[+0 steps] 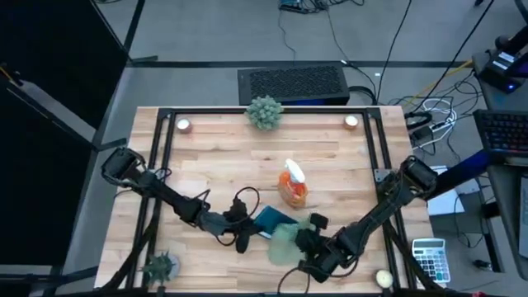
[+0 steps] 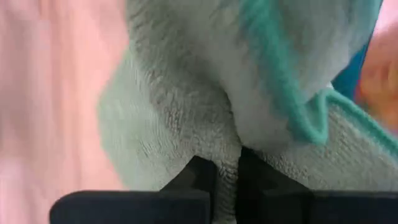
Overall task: Apply microfiber cloth
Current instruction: Wipe the back of the cellphone using the microfiber cloth
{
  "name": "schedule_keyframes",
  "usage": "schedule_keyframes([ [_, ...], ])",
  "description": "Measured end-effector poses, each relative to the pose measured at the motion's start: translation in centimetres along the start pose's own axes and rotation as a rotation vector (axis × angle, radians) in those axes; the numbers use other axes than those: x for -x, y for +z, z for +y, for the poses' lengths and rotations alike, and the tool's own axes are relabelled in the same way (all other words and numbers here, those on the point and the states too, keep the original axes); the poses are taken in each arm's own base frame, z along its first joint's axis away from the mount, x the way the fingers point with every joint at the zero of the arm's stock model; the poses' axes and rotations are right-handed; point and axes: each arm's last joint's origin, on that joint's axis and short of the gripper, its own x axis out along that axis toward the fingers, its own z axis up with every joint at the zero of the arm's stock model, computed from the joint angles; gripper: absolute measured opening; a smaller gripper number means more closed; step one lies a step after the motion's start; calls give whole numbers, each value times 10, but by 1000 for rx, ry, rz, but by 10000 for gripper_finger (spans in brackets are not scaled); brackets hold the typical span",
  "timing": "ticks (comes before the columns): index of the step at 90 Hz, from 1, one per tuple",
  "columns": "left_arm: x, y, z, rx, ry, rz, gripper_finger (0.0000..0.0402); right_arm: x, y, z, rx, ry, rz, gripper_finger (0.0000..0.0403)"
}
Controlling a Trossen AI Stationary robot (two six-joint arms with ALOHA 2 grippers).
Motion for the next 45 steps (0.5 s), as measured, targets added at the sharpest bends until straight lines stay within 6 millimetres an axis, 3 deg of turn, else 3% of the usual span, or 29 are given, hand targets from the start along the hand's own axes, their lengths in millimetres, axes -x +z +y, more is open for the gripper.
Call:
schedule_keyframes([
  [11,0,1,-1,12,-14,-12,8,-13,35,-1,41,52,-163,9],
  [21,0,3,-1,17,-1,-35,8,-26,55,-14,57,46,-206,9],
  [32,0,3,0,16,14,-46,8,-33,60,-22,53,43,-176,9],
  [45,0,3,-1,21,-3,-46,8,-27,49,-21,50,30,-89,9],
])
